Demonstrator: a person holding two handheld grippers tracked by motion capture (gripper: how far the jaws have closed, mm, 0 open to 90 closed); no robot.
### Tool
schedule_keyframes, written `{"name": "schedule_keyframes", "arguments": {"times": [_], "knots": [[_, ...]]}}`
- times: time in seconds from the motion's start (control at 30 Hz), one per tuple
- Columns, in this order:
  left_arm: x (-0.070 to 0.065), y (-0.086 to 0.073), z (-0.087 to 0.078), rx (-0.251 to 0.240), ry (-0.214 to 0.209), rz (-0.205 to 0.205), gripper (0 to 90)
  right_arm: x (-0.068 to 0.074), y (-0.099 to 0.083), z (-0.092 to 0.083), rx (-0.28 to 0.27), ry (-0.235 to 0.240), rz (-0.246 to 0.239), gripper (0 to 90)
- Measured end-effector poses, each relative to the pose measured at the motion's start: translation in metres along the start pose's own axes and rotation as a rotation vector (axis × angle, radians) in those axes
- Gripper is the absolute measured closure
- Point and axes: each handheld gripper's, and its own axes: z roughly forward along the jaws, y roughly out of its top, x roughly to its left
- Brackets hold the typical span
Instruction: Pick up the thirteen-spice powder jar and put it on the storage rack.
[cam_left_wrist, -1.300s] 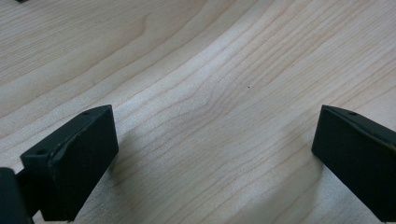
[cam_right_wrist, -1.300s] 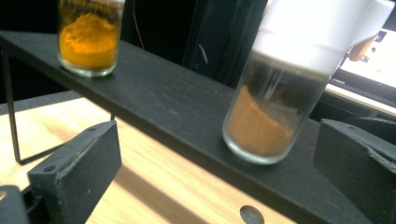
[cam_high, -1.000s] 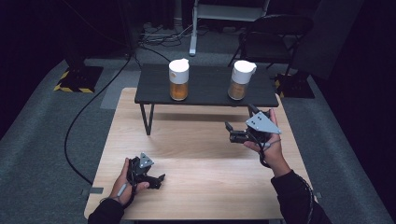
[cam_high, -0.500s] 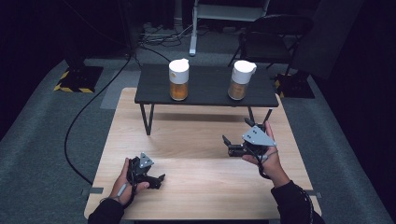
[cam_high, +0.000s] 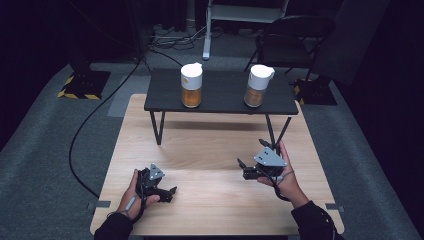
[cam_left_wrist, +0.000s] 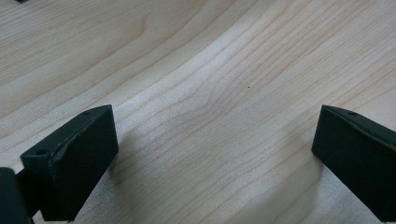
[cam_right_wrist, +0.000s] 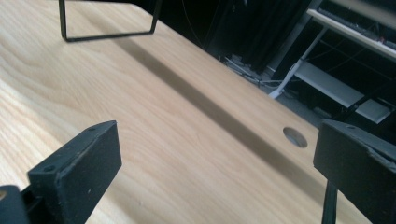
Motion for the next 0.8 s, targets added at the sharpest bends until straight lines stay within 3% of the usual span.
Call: {"name": "schedule_keyframes", "arguments": {"times": [0.43, 0.8], "knots": [[0.0, 0.0, 0.0, 0.0, 0.0, 0.0, 0.4, 0.008, -0.019, 0.002, 0.111, 0.012, -0.06, 0.5], [0.0, 0.0, 0.0, 0.0, 0.0, 0.0, 0.4, 0.004, -0.035, -0.001, 0.183, 0.025, -0.004, 0.6]]}}
